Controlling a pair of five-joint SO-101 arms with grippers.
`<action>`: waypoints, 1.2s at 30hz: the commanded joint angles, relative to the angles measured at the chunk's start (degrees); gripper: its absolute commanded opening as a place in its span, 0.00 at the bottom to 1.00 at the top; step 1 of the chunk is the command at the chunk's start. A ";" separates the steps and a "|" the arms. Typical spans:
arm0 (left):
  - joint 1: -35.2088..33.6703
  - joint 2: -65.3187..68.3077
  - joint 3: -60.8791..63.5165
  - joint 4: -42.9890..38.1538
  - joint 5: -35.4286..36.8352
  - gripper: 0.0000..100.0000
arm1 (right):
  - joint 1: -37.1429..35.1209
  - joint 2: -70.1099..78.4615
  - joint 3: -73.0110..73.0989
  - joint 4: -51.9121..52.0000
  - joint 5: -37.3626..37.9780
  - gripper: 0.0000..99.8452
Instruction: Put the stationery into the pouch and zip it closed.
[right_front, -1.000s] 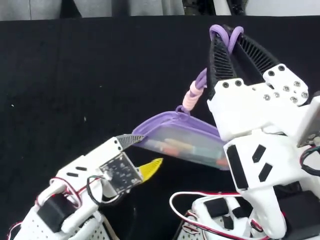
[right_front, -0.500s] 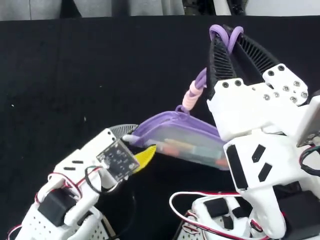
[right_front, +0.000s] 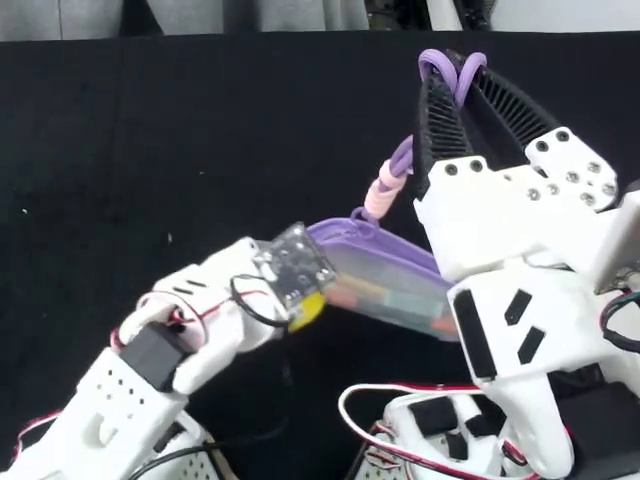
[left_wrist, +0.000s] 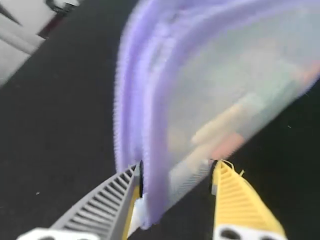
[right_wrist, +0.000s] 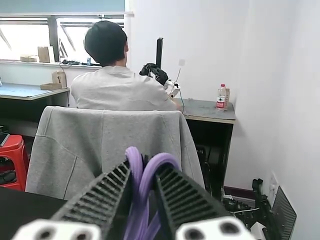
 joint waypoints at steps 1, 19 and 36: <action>6.37 0.44 -3.56 -0.26 0.00 0.23 | 0.79 -0.75 -2.42 0.00 0.44 0.01; 11.12 0.44 7.87 -13.80 -0.18 0.03 | 0.79 -0.75 -2.33 -0.09 0.18 0.01; 6.02 2.46 -20.09 23.12 -21.19 0.03 | 0.70 -0.84 -1.98 0.26 -0.09 0.14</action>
